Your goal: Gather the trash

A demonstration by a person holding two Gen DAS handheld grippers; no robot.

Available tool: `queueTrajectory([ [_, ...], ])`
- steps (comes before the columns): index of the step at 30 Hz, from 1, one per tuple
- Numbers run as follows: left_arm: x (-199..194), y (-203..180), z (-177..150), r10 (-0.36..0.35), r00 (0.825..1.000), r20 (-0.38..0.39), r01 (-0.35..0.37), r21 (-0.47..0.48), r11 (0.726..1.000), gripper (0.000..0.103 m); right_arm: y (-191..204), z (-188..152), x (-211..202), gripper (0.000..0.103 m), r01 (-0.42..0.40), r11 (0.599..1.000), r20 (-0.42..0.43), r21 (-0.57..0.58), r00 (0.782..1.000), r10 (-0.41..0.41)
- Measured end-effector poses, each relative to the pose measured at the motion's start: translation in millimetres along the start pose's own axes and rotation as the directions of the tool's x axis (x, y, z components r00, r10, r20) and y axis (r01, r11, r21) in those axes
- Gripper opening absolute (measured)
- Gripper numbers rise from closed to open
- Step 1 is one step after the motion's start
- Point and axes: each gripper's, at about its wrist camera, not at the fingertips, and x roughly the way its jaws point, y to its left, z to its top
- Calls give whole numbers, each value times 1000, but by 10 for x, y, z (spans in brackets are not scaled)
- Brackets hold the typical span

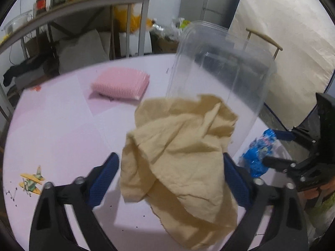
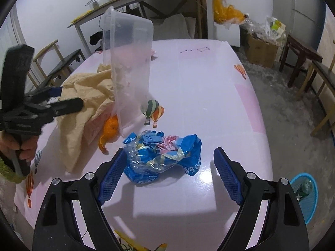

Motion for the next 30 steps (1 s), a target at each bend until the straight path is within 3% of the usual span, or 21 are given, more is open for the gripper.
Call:
queueTrajectory([
  [6, 10, 165, -102, -56, 998, -21, 54, -103, 993, 32, 8, 0, 22, 77, -18, 1000, 0, 6, 1000, 18],
  [11, -217, 203, -184, -71, 997, 31, 75, -152, 985, 7, 14, -8, 14, 57, -32, 999, 0, 27, 999, 32],
  [14, -459, 136, -281, -59, 996, 72, 70, -161, 984, 4, 19, -18, -5, 41, -36, 999, 1, 34, 999, 36],
  [20, -1081, -94, -584, -57, 984, 166, 87, -181, 980, 3, 15, -81, -133, 19, -32, 998, 20, 52, 999, 31],
  [25, -1524, -301, -905, -106, 964, 243, 161, -221, 962, 3, -52, -192, -306, 12, -65, 994, 41, 92, 997, 61],
  [30, -1588, -423, -1232, -212, 949, 233, 283, -334, 899, 3, -127, -354, -535, 10, -193, 966, 41, 172, 981, 189],
])
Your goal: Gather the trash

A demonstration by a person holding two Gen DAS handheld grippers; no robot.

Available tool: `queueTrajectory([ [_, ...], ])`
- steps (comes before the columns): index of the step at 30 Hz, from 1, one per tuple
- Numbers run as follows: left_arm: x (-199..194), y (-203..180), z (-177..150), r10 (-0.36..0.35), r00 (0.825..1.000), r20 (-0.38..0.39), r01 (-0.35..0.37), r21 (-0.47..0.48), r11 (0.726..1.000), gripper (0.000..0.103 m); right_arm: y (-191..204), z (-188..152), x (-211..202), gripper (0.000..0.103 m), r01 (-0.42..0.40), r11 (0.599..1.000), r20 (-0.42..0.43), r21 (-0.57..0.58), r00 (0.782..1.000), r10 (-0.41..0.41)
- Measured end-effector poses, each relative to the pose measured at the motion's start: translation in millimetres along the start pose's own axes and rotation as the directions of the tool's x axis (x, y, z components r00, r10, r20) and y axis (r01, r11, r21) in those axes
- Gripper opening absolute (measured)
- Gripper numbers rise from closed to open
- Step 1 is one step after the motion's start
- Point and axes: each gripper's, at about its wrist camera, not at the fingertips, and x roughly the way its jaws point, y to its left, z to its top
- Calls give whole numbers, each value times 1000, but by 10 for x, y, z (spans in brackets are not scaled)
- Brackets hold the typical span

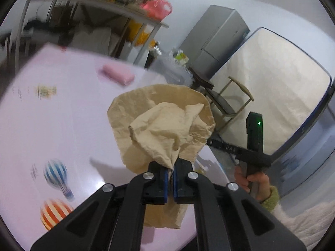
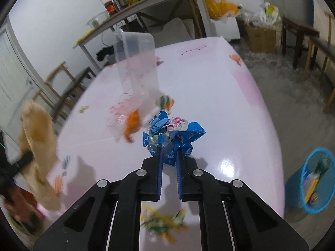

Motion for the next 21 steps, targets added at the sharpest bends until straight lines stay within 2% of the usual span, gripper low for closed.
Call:
queueTrajectory([
  [2, 61, 18, -139, 6, 999, -35, -7, -44, 999, 3, 11, -77, -83, 10, -49, 999, -12, 20, 999, 49],
  [6, 252, 86, -365, 115, 990, -87, -120, -61, 991, 3, 67, -259, -132, 10, -52, 999, -38, 15, 998, 53],
  [8, 379, 90, -483, 211, 971, -109, -214, -23, 976, 3, 92, -327, -89, 10, -43, 999, -59, 11, 997, 43],
  [10, 474, 73, -554, 261, 956, -134, -261, 22, 965, 6, 128, -389, -31, 10, -13, 1000, -76, -4, 997, 13],
  [11, 495, 63, -572, 267, 952, -147, -264, 39, 964, 14, 144, -408, -16, 10, -8, 1000, -79, -9, 997, 7],
  [12, 487, 42, -576, 268, 951, -152, -263, 49, 964, 27, 152, -422, -14, 10, -8, 1000, -78, -12, 997, 7],
  [13, 450, 2, -560, 268, 953, -141, -261, 65, 963, 34, 163, -425, -10, 10, -7, 1000, -76, -16, 997, 5],
  [15, 400, -47, -464, 289, 952, -99, -278, 110, 954, 62, 169, -422, -9, 10, -1, 1000, -71, -21, 997, -1],
  [17, 313, -102, -440, 321, 945, -65, -306, 176, 936, 72, 160, -422, 5, 10, -2, 1000, -72, -21, 997, 1],
  [21, 161, -233, -385, 321, 947, -25, -295, 332, 896, 81, 160, -414, 10, 10, -2, 999, -75, -32, 997, 0],
])
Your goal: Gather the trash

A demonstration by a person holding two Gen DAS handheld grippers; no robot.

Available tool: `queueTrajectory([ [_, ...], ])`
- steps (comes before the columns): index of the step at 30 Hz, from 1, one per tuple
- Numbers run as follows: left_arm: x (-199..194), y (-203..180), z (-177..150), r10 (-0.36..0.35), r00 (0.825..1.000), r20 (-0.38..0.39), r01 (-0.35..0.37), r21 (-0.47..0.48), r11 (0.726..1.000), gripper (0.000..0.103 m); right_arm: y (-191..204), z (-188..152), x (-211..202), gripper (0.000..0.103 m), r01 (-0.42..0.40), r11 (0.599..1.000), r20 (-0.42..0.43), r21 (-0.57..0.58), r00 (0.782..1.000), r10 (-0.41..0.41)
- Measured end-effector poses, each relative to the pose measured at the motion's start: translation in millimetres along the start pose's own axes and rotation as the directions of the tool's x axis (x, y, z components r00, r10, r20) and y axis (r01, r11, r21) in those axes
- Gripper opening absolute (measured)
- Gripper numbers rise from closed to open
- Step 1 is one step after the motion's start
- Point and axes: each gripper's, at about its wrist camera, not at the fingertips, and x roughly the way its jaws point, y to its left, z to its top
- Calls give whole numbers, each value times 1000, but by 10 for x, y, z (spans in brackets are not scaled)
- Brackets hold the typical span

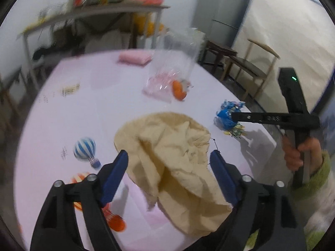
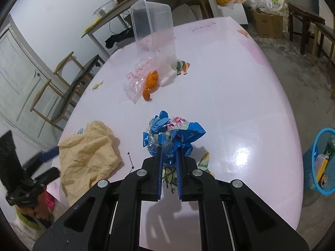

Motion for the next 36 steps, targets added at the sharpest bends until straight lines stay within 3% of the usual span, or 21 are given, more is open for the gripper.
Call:
queueTrajectory([
  [4, -48, -72, 146, -58, 998, -2, 57, 145, 988, 87, 4, -4, 2, 10, -1, 1000, -2, -7, 1000, 1],
  [9, 222, -110, 308, -172, 980, -96, 193, 301, 934, 90, -19, -14, 26, 11, -11, 1000, -6, 3, 1000, 11],
  [10, 282, -105, 312, -195, 972, -131, 227, 311, 923, 90, -20, -17, 26, 11, -12, 1000, -7, 6, 1000, 12],
  [11, 409, -85, 316, -231, 953, -196, 285, 319, 904, 90, -16, -18, 28, 11, -12, 1000, -8, 6, 1000, 12],
  [15, 695, -43, 228, -228, 918, -324, 339, 344, 876, 90, -16, -23, 29, 11, -10, 1000, -14, 1, 1000, 10],
  [17, 811, -3, 163, -211, 909, -359, 340, 346, 874, 90, -13, -17, 30, 11, -9, 1000, -16, 0, 1000, 9],
  [26, 768, -57, -20, -150, 928, -341, 300, 447, 843, 91, -11, -21, 37, 12, -11, 1000, -18, -1, 1000, 11],
  [36, 721, -64, -54, -123, 933, -339, 268, 421, 867, 88, -12, -26, 38, 12, -10, 1000, -18, 2, 1000, 10],
])
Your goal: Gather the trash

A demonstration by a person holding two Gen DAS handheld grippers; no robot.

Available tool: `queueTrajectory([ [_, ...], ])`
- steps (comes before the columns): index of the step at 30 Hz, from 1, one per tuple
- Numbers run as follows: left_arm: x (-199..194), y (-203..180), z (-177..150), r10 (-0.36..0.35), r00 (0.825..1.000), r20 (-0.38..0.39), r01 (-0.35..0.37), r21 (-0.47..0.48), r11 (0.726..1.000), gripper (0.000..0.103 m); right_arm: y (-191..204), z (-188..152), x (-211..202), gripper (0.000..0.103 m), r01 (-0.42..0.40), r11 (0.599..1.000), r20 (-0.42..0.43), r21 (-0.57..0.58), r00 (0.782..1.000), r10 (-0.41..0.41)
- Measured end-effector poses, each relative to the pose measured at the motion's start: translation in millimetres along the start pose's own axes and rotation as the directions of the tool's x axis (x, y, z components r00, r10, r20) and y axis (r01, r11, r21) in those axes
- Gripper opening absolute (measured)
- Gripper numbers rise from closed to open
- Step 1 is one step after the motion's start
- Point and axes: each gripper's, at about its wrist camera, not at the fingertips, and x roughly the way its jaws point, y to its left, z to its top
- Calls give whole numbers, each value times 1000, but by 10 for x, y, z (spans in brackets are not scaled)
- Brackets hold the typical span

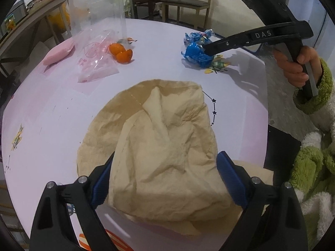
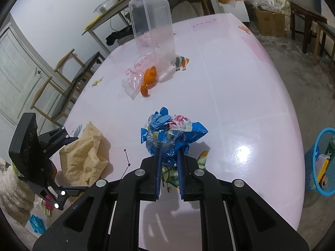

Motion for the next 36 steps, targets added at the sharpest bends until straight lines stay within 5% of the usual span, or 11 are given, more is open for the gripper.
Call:
queueTrajectory([
  [23, -118, -218, -68, 87, 995, 39, -79, -186, 979, 35, 5, -2, 2, 12, 1, 1000, 0, 0, 1000, -1],
  [30, -139, -193, -76, 109, 993, 47, -90, -299, 950, 16, 7, -12, 1, 11, -2, 1000, 10, 9, 1000, 2],
  [36, -137, -119, -85, 102, 993, 55, -72, -399, 914, 10, 17, -29, 1, 9, 5, 1000, 20, 4, 1000, -5],
])
